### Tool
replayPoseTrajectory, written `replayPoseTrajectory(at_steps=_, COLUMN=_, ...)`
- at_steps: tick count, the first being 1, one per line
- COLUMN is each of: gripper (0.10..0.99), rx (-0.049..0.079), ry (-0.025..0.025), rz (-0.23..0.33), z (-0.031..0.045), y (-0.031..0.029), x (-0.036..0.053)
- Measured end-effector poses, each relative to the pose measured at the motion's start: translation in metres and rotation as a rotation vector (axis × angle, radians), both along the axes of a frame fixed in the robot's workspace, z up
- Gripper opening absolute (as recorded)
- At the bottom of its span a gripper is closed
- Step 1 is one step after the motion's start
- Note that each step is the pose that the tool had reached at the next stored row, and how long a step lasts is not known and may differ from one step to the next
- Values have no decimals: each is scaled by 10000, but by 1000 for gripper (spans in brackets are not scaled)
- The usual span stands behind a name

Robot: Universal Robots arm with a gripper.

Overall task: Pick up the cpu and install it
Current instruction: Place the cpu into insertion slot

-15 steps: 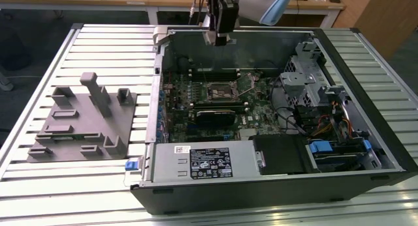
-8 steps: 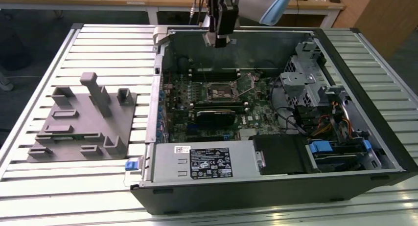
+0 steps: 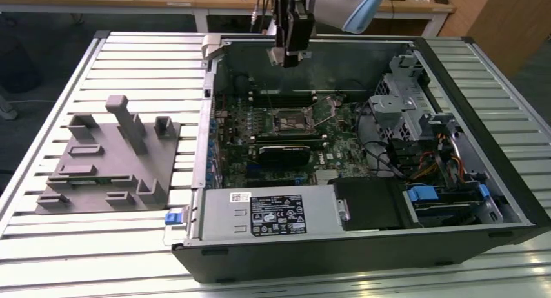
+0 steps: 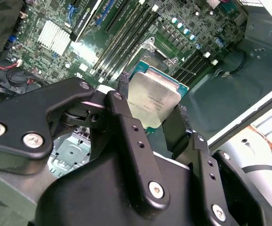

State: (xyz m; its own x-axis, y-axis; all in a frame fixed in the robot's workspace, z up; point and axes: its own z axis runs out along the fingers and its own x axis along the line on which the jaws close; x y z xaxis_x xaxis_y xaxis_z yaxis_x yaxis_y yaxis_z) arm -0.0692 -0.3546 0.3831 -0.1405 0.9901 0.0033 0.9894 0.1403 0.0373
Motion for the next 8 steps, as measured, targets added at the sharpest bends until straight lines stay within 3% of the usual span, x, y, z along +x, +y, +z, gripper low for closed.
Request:
replayPoseTrajectory(at_steps=2, gripper=537, rx=0, ry=8, rz=25, z=-36, y=11, x=9)
replayPoseTrajectory(at_steps=8, gripper=537, rx=1, ry=112, rz=-97, z=-146, y=74, x=53)
